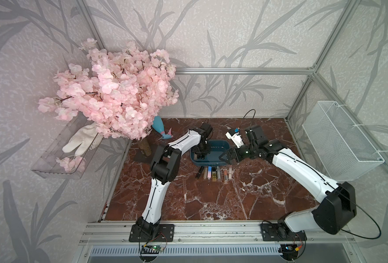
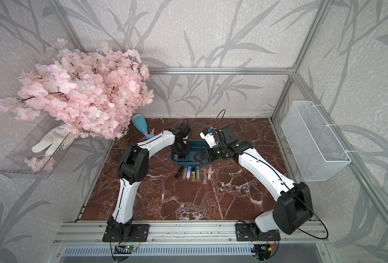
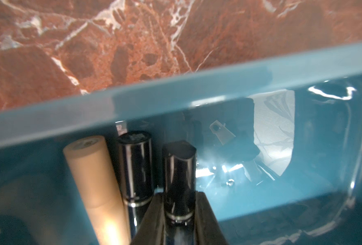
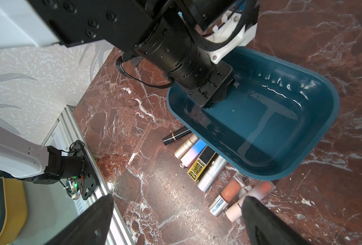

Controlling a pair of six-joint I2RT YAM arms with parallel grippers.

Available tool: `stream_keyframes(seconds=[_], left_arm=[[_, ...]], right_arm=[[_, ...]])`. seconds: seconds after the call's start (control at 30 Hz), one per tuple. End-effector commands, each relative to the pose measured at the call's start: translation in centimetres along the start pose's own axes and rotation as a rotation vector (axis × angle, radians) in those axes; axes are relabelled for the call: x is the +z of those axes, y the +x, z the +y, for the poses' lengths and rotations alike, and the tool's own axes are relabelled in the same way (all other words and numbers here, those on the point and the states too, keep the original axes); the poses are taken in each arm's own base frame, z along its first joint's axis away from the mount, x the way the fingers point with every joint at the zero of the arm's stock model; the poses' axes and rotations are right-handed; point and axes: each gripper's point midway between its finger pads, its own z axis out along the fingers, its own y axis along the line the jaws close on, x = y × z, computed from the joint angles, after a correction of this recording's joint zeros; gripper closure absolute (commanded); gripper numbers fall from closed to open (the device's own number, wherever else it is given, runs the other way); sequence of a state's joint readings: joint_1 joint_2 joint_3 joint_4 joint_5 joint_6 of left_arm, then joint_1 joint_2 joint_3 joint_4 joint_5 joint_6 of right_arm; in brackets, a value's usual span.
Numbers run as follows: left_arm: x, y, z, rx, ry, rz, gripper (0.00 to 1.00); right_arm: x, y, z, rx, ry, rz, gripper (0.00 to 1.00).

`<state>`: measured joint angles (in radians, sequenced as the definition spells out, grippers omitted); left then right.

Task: Put the lipstick into the storage box
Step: Place the lipstick in the storage box.

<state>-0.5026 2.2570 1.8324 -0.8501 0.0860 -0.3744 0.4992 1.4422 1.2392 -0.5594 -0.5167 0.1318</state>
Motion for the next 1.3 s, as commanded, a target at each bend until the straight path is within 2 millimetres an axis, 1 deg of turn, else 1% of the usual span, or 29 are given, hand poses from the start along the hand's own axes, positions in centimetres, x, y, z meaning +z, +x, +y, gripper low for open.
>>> stream_keyframes(seconds=[0.0,0.1,0.2,0.3,0.57,0.83,1.03,1.27], left_arm=[[0.5,0.0,0.7,0.009,-0.033,0.023,0.87],[0.6,0.0,0.8,0.007,-0.036,0.026,0.86],[0.6,0.0,0.8,0.006,-0.039,0.025,0.81],[0.5,0.1,0.9,0.007,-0.044,0.027,0.78],[-0.8,-0.5,0.7,0.0,-0.034,0.0,0.57],[-2.7,-1.2,0.3,-0.006,-0.015,-0.043,0.56],[-5.1,-2.1,-0.5,-0.008,0.033,-0.098,0.55],[-9.8,-3.0,-1.8,0.0,0.115,-0.197,0.54]], right_arm=[[-0.5,-0.8,0.2,0.003,-0.003,-0.018,0.01],[-0.6,-0.7,0.1,0.007,-0.004,-0.019,0.01],[-0.7,-0.7,0.1,0.009,-0.003,-0.023,0.01],[-0.8,-0.7,0.1,0.007,-0.003,-0.026,0.01],[-1.0,-0.7,0.1,0.009,-0.013,-0.031,0.01],[-1.7,-0.9,0.6,0.01,-0.018,-0.051,0.01],[-2.3,-0.8,1.0,0.015,-0.02,-0.07,0.01],[-2.8,-1.2,1.4,0.032,-0.03,-0.103,0.01]])
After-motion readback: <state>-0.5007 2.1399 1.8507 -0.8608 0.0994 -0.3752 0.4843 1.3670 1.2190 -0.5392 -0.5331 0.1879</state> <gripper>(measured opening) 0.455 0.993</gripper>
